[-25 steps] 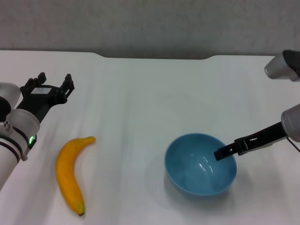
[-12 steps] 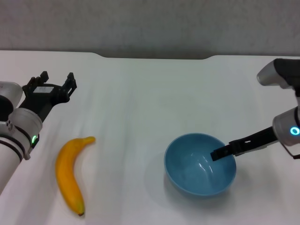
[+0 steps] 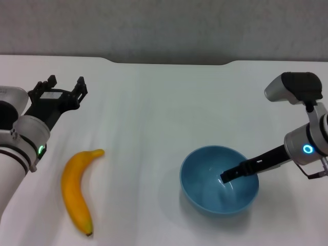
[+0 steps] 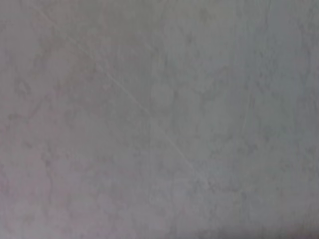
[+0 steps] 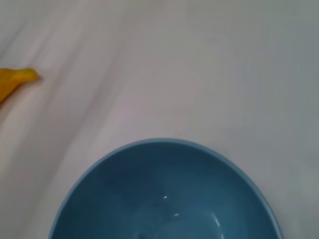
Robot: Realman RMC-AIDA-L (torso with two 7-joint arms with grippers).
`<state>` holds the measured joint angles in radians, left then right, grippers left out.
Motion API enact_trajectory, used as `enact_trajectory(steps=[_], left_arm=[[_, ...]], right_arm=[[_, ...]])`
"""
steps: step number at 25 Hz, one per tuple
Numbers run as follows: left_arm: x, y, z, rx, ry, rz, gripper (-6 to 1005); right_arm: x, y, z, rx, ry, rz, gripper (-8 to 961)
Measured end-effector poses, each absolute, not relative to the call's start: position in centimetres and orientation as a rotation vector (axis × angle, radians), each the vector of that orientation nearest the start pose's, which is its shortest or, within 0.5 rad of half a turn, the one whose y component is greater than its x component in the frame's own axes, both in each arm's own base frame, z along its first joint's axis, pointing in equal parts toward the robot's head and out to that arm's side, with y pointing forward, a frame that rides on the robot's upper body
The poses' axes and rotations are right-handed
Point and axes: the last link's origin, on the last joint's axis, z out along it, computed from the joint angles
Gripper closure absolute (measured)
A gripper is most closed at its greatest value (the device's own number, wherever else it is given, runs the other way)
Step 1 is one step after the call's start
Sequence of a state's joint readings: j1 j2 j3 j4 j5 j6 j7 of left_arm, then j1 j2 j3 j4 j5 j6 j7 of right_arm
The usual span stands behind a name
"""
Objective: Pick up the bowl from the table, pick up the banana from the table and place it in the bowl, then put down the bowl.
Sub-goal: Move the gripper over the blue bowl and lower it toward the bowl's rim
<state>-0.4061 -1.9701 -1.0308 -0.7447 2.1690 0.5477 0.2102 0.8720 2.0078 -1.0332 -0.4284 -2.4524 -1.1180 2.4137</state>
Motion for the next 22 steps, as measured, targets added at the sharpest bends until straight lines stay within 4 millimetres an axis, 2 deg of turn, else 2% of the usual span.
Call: enact_trajectory(steps=[10,22], left_arm=[[-27.41,39.07,-1.61,-1.667,-0.710,-0.578,272],[-27.70,39.03,-1.55,-1.657,-0.718,-0.573,272]], right_arm=[[25.63,39.83,-4.41,-2.413,1.471,-0.225,73],[26.46,40.01,-3.80,-2.393,1.411,-0.271,547]])
